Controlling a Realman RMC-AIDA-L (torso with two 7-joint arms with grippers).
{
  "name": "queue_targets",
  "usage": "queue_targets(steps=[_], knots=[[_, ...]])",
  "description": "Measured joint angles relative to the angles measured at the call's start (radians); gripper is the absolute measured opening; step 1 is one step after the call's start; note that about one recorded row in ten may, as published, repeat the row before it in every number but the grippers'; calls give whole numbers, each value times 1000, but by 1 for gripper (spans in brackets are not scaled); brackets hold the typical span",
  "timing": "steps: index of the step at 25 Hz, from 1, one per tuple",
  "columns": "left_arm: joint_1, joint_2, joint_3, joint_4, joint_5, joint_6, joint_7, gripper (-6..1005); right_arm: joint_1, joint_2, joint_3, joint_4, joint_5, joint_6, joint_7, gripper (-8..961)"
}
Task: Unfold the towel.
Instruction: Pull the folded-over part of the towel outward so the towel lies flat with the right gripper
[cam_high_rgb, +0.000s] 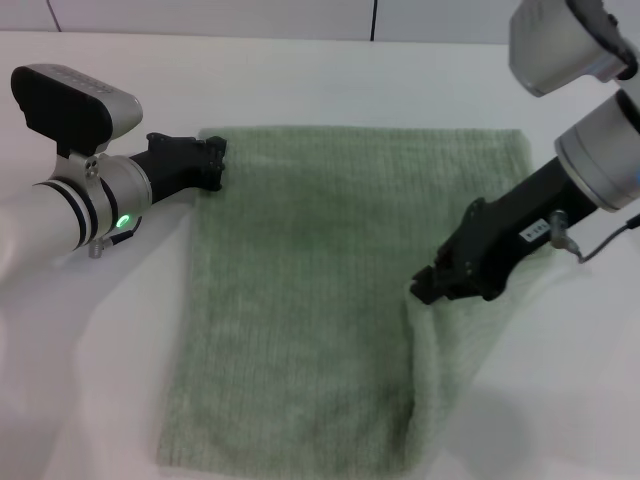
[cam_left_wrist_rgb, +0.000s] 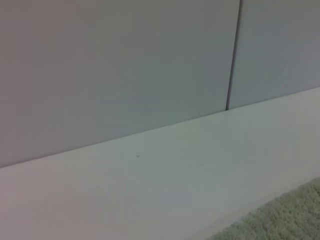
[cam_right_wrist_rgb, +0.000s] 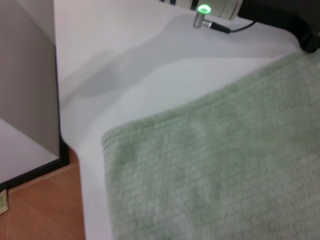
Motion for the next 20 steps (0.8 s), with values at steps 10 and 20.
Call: queue_targets(steps=[10,20], knots=[[-1,3,-1,1,0,0,-1,-2,-28,-5,83,-109,-44,-164,5,30],[-2,3,-9,0,0,-2,0,-2,-53,2,120,-161,-122,-271,54,31]])
